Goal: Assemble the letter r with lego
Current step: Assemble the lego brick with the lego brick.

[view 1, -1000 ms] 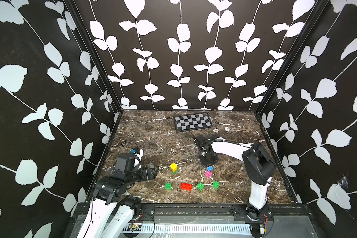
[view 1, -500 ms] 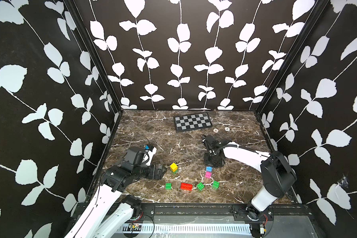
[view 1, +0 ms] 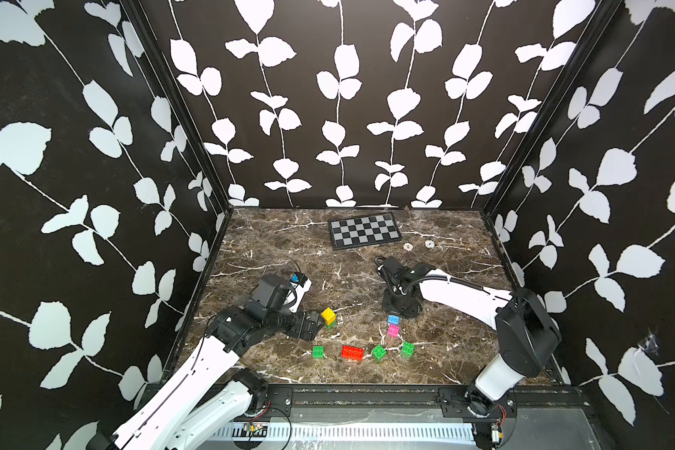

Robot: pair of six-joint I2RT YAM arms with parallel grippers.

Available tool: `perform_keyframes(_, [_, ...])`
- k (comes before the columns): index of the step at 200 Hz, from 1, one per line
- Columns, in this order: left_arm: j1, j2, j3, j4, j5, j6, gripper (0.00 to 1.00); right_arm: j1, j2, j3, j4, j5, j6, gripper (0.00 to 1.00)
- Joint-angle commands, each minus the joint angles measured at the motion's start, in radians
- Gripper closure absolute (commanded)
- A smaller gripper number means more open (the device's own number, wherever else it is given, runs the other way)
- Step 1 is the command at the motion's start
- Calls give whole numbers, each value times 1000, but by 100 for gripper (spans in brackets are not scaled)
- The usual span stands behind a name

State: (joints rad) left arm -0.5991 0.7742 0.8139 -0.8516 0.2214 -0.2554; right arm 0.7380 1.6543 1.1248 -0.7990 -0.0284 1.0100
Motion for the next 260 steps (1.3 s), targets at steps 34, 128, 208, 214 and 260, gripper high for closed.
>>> perform_keyframes(34, [-4,-9,-18,29,-3,20,1,8,-3,-5,-29,25,44,100])
perform_keyframes(128, [-4,4,-21,32,2,24,1,33,24,-21,-14,25,83,100])
perform_keyframes(208, [-2,6,-22,33,4,27,1,35,26,-36,-43,68,93,100])
perform_keyframes(214, [-4,5,-23,32,3,27,1,36,28,-37,-44,68,93,100])
perform_keyframes(260, [-3,2,-22,32,1,26,1,36,47,-59,-14,79,104,100])
